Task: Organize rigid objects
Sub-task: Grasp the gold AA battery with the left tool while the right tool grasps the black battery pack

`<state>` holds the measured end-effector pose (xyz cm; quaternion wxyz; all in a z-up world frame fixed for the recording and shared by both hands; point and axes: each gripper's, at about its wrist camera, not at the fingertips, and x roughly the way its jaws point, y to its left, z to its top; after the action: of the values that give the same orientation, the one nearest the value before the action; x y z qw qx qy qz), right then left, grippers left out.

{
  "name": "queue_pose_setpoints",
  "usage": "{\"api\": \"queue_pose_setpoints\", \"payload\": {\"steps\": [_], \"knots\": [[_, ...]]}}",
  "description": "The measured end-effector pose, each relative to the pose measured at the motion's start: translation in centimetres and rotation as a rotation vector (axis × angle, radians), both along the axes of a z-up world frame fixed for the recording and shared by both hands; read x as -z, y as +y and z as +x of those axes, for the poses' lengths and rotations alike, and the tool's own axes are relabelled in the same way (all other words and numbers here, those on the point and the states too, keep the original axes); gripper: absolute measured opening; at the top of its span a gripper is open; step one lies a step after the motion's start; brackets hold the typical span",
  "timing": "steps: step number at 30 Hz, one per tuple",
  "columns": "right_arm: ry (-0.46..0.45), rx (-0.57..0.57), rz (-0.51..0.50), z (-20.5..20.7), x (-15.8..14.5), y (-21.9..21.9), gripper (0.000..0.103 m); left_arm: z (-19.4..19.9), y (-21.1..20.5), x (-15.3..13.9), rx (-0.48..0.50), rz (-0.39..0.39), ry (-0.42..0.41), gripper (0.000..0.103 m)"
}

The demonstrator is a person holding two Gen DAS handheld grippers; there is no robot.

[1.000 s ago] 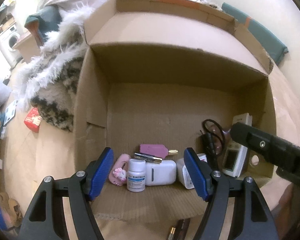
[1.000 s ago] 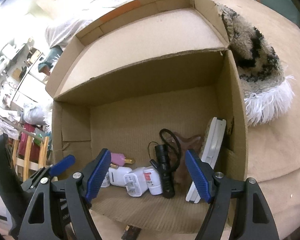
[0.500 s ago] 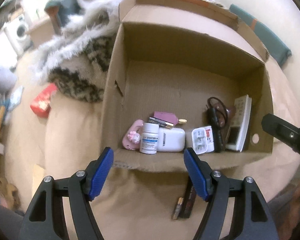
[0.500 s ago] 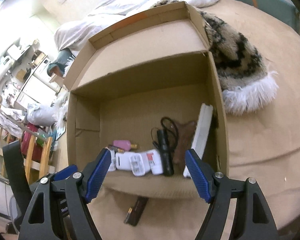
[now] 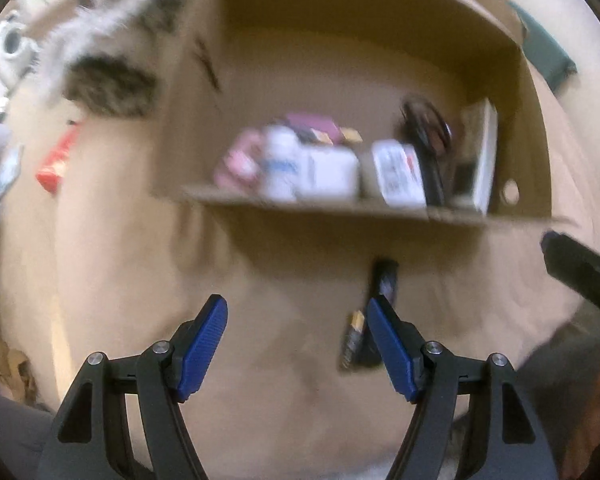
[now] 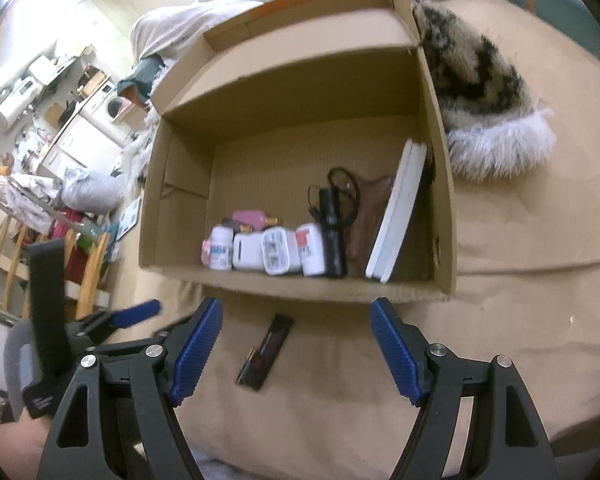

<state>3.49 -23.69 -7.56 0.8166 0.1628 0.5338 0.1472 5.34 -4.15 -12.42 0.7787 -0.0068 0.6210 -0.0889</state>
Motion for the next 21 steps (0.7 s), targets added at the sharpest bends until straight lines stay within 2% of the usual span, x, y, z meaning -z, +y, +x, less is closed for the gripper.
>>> {"api": "queue_pose_setpoints", "payload": {"steps": [4, 5, 7, 8, 13, 16, 21], "knots": [[0.061, -0.006, 0.048, 0.0, 1.1, -0.2, 0.081, -0.6, -2.5, 1.2, 0.095, 0.011, 0.014, 0.068], [0.069, -0.004, 0.047, 0.0, 1.3, -0.1, 0.081, -0.6, -3.0, 1.5, 0.11, 0.012, 0.017, 0.065], [0.084, -0.003, 0.036, 0.2, 1.6, 0.1, 0.081, -0.5, -3.4, 2.3, 0.114, 0.022, 0.036, 0.05], [0.088, -0.003, 0.033, 0.3, 1.7, 0.2, 0.081, -0.4, -3.3, 2.6, 0.103, 0.019, 0.052, 0.049], [0.101, -0.006, 0.024, 0.6, 2.2, 0.5, 0.081, 0.3, -1.2, 3.4, 0.006, -0.034, 0.115, 0.046], [0.108, -0.007, 0.023, 0.8, 2.3, 0.5, 0.081, 0.3, -1.2, 3.9, 0.013, -0.045, 0.146, 0.044], [0.124, -0.028, 0.013, 1.1, 2.8, 1.2, 0.081, 0.0, -3.0, 4.4, 0.075, -0.02, 0.164, 0.044]]}}
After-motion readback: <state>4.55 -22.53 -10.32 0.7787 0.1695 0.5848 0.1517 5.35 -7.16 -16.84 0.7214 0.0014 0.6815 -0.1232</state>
